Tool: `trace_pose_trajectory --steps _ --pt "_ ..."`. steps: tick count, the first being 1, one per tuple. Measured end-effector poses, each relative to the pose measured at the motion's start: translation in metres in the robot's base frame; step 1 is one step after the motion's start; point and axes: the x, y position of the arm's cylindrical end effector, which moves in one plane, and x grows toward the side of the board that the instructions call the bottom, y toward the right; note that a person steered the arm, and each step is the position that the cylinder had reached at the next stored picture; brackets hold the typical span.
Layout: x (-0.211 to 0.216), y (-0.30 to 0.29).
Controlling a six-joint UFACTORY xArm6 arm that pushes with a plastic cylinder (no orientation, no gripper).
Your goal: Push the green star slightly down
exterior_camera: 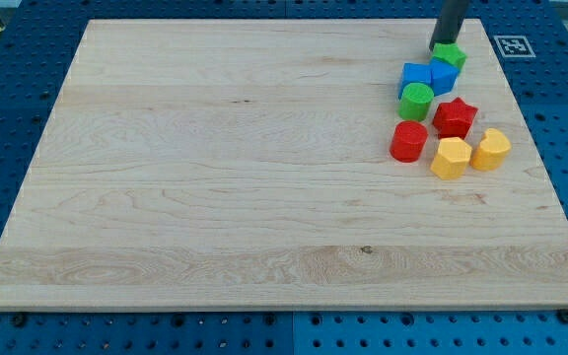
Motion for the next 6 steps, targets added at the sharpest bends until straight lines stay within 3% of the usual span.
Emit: trace_pose_trajectory --steps 2,3,6 --pt "0.003 0.015" --pt "-0.031 0.009" --pt "-0.014 -0.015"
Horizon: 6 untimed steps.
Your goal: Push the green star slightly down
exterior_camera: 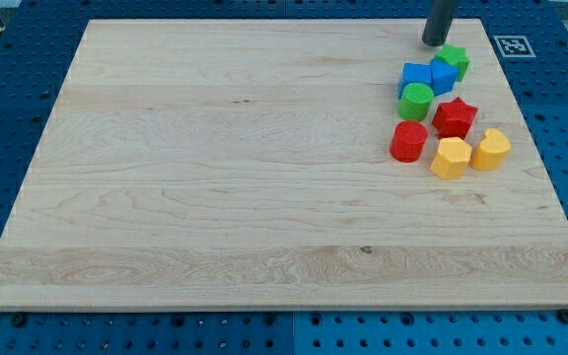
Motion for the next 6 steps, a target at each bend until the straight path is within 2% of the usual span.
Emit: trace_pose_trajectory --steps 5,6 --pt "0.024 0.02" --pt "0.035 0.048"
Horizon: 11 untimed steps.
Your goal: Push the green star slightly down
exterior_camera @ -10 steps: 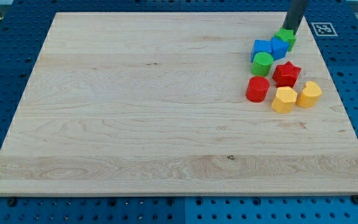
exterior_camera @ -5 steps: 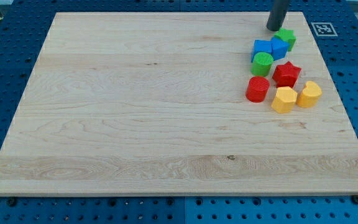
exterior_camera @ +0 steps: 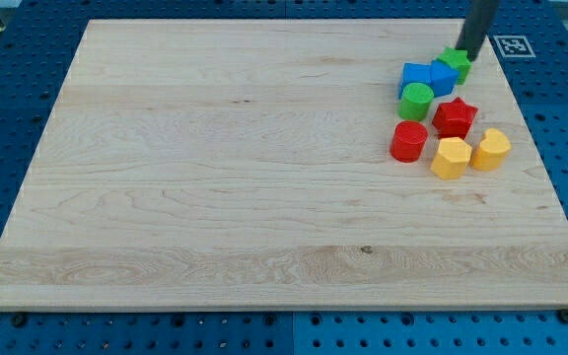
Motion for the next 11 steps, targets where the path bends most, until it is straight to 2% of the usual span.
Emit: trace_pose_trajectory --steps 2,3,4,5,7,11 --pt "0.012 0.012" --pt "-0.026 0.006" --pt "-0.051 -0.031" --pt "-0.051 -0.084" --pt "-0.028 -0.077" --pt "-0.022 -0.076"
